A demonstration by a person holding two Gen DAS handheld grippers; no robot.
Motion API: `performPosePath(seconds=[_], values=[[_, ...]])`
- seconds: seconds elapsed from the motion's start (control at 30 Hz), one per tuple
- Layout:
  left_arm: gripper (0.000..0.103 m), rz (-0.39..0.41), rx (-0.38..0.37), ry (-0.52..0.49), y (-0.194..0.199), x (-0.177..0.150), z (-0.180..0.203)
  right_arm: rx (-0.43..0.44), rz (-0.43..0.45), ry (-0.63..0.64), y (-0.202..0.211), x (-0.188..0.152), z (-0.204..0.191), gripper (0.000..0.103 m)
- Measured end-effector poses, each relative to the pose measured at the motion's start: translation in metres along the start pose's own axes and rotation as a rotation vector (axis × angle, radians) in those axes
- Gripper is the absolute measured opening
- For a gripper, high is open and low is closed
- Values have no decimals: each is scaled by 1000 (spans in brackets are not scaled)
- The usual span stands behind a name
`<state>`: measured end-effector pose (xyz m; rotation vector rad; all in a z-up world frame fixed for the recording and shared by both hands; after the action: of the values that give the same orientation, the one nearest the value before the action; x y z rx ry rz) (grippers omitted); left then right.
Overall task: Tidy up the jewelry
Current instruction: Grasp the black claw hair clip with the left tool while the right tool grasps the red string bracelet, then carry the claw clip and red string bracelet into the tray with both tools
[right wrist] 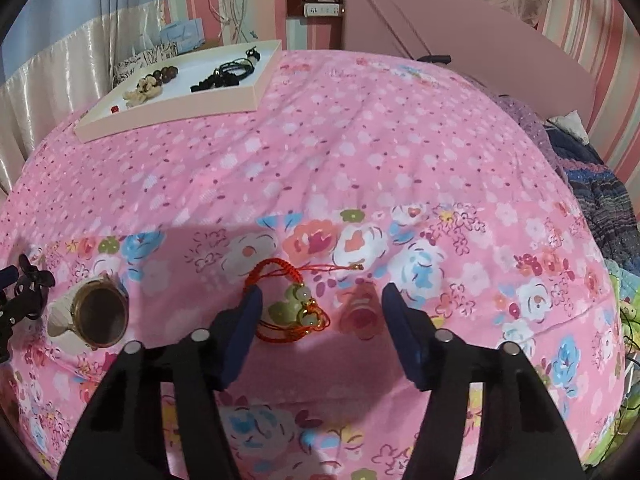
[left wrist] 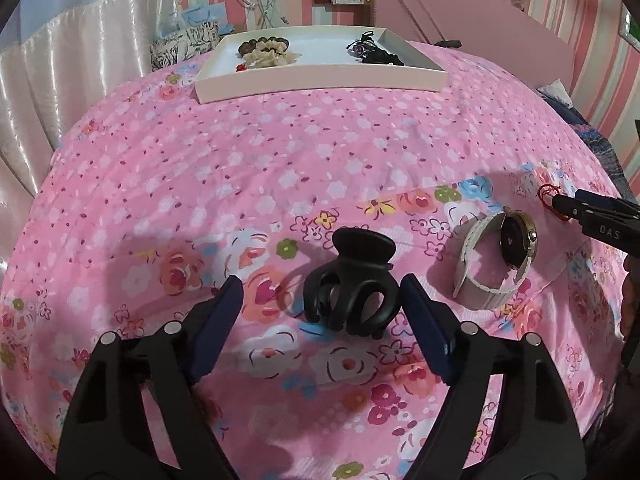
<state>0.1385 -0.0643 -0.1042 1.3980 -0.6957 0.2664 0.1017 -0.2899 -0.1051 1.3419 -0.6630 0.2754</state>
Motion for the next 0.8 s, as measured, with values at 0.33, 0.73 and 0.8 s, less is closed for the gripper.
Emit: performPosePath(seconds=[0.33, 0.73, 0.8], values=[[67, -21, -26, -22, -9, -1, 9, 29, 6, 13, -9, 2, -5, 32], [47, -32, -33, -49, -14, -3, 18, 56, 17, 18, -8, 1, -7, 8], [47, -34, -37, -47, -14, -3, 18, 57, 17, 16, -8, 1, -8, 8]])
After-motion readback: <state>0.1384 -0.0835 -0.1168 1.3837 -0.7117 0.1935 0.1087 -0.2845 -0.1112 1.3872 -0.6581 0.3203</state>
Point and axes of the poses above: each gripper's, at about its wrist camera, not at the fingertips, and y roughly against the way its jaws point, z to its right, x to its top, the point moved 2 cm from there along -y, roughly the way its jaws point, and after that the axes turned 1 degree about -x, right-handed, at the moved point
